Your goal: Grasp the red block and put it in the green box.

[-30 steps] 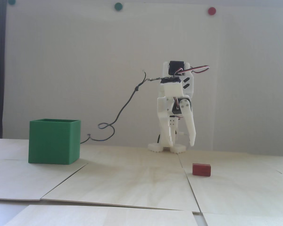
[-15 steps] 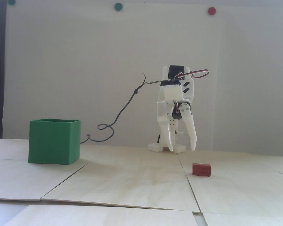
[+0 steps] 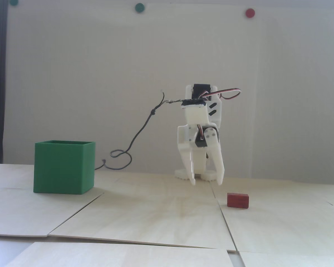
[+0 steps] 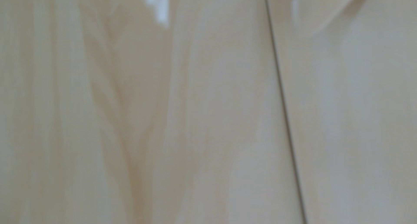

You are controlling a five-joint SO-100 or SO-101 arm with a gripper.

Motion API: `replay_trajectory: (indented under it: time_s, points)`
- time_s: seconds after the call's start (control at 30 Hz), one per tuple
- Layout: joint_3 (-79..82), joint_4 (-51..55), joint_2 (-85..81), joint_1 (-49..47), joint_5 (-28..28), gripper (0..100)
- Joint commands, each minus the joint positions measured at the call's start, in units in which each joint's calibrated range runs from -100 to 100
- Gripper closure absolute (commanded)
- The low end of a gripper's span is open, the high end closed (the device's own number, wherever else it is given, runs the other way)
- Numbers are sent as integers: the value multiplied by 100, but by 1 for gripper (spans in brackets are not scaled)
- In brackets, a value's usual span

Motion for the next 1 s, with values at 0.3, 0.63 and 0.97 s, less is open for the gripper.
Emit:
replay_trajectory:
  time_s: [0.3, 0.63, 0.97]
  points:
    - [-471, 402, -252, -580, 8, 80]
    - [-435, 342, -252, -725, 2, 80]
    - [-435, 359, -252, -967, -185, 80]
